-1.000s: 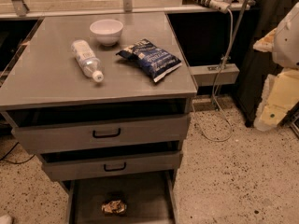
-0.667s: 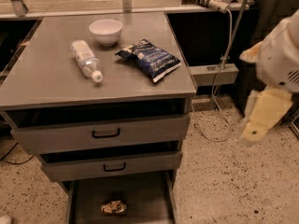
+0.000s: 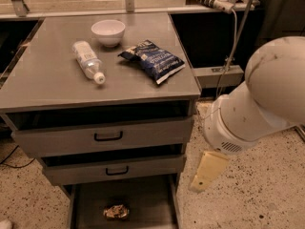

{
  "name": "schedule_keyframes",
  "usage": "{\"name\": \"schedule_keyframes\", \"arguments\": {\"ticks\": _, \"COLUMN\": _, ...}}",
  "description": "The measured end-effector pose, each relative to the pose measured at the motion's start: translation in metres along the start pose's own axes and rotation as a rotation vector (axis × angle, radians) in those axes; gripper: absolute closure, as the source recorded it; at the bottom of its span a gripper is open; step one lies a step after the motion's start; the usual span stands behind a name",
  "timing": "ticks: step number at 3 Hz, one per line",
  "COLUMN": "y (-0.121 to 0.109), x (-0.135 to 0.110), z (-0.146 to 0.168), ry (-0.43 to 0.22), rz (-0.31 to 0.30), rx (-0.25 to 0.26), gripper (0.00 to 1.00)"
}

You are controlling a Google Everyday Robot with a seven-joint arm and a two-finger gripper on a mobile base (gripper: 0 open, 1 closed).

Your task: Pick orange can from bottom drawer and place on counter

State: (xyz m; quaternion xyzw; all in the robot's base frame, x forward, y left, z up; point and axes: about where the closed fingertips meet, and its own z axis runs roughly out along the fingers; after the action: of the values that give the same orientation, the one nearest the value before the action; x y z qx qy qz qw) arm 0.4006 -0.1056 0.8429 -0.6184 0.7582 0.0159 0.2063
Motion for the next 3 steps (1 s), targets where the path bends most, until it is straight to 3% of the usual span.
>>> {"name": "schedule_keyframes", "arguments": {"ticks": 1, "y": 0.0, "x": 0.0, "z": 0.0, "ry": 0.0, "rz": 0.0, "rx": 0.0, "gripper": 0.0}}
{"name": "schedule_keyframes", "arguments": {"ticks": 2, "y": 0.011, "x": 0.008, "z": 0.027, "ry": -0.052, "rz": 0.03, "rx": -0.021, "gripper": 0.0}}
{"name": "schedule_keyframes", "arguments": {"ticks": 3, "y": 0.034, "x": 0.025, "z": 0.1, "ry": -0.1, "rz": 0.09, "rx": -0.085, "gripper": 0.0}}
